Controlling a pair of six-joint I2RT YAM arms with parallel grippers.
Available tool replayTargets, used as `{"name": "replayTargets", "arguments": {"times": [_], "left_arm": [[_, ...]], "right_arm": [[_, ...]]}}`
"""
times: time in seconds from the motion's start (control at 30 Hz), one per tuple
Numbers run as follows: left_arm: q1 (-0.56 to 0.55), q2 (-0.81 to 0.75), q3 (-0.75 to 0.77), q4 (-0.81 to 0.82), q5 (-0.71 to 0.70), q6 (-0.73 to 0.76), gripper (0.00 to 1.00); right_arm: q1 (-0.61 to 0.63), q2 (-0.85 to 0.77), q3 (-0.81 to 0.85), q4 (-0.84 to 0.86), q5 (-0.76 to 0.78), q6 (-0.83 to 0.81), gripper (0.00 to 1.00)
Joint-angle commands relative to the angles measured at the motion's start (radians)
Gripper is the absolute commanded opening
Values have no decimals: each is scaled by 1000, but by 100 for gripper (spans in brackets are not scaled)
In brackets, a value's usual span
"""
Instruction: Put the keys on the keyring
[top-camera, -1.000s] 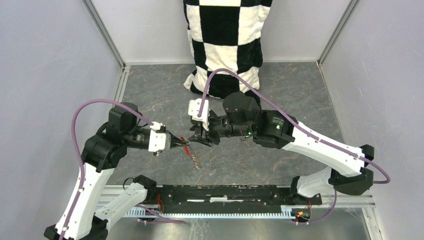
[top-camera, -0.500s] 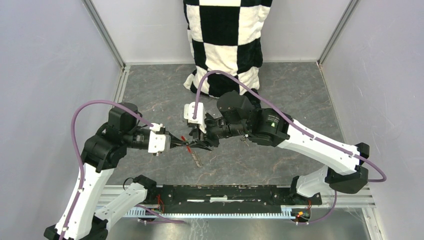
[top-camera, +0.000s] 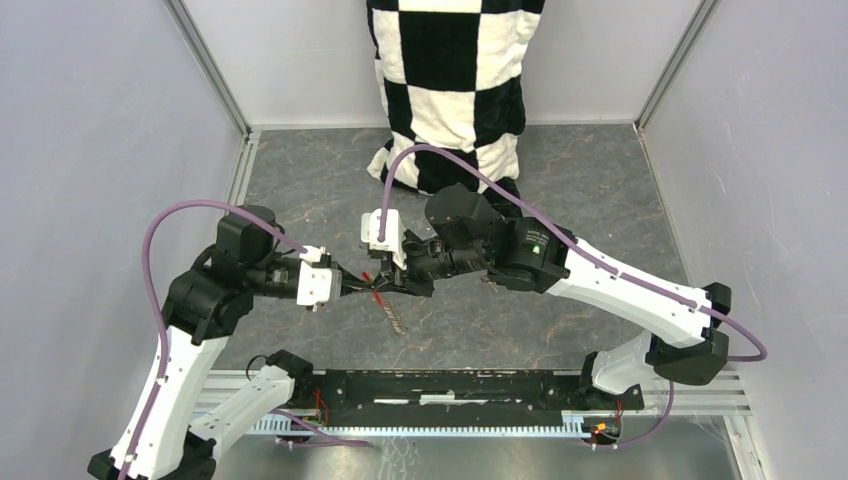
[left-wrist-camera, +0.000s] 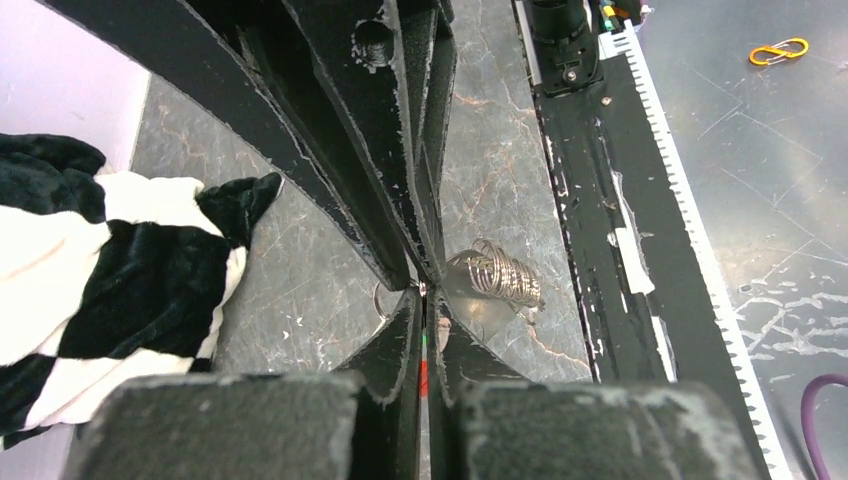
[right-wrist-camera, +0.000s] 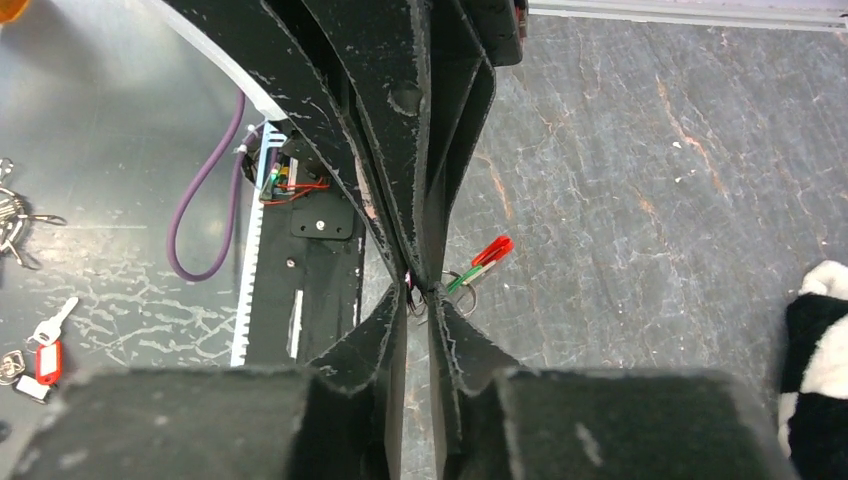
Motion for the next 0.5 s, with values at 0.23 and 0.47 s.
{"name": "replayTargets", "arguments": {"times": [0.23,0.47], "left_arm": [[-1,-27,27,80,1,-84,30],[-2,-47,54,15,-19,-61,48]], "right_arm": [[-4,-45,-10,105,3,-4,0],[-20,-251,-316,480,-33,81,0]]}}
